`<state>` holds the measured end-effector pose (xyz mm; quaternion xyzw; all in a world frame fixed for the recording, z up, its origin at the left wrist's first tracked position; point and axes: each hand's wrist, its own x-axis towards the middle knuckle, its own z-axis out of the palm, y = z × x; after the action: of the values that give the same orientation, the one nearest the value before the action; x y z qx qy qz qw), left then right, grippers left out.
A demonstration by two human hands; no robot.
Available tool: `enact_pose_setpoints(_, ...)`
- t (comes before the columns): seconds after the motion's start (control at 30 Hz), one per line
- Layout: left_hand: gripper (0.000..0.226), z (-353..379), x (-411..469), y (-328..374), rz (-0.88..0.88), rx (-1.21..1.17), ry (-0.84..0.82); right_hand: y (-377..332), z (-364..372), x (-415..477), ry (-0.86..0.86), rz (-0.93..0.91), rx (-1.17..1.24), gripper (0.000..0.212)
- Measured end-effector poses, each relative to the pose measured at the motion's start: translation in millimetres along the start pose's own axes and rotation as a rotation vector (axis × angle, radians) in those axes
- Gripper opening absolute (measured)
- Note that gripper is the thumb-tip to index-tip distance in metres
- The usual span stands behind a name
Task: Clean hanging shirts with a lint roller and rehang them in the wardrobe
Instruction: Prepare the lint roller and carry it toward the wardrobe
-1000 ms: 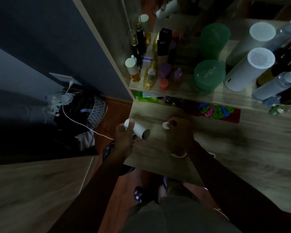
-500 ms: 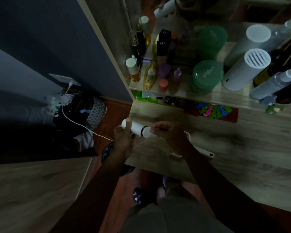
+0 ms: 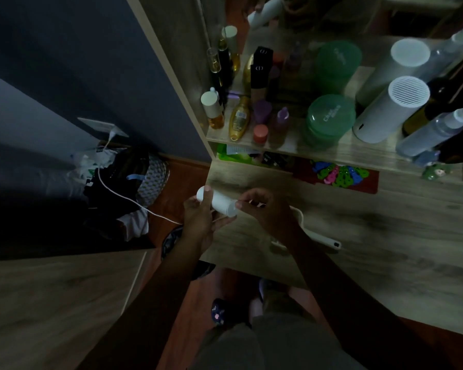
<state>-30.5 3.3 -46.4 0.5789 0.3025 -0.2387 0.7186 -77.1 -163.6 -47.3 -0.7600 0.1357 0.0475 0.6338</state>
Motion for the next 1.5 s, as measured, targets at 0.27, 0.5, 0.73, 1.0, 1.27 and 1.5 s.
enact_pose_setpoints(0.27, 0.053, 5.5, -10.1, 8.2, 0.003, 0.017, -0.108, 6.6, 1.3, -1.5, 0.066, -0.002, 0.001, 0.017)
enact_pose_setpoints(0.5, 0.053, 6.6, -18.4, 10.4, -0.017, -0.012, -0.173, 13.1, -0.1, -11.0, 0.095, 0.008, 0.014, 0.016)
enact_pose_setpoints(0.73, 0.057, 15.8, -25.8, 5.3, 0.073, 0.035, -0.164, 33.9, -18.5, -11.1, 0.214, 0.058, -0.095, 0.019)
enact_pose_setpoints(1.0, 0.057, 17.1, -28.1, -0.1, 0.083, 0.079, -0.167, 90.6, -54.3, -20.3, 0.415, 0.247, -0.445, 0.019)
enact_pose_setpoints(1.27, 0.056, 9.4, -35.0, -1.7, 0.101, 0.068, -0.154, 105.2, -54.2, -26.7, 0.197, 0.447, -0.674, 0.034)
enact_pose_setpoints(1.5, 0.055, -7.0, -62.3, 30.9, 0.180, 0.049, -0.169, 23.7, -29.7, -20.7, 0.200, 0.093, -0.394, 0.038)
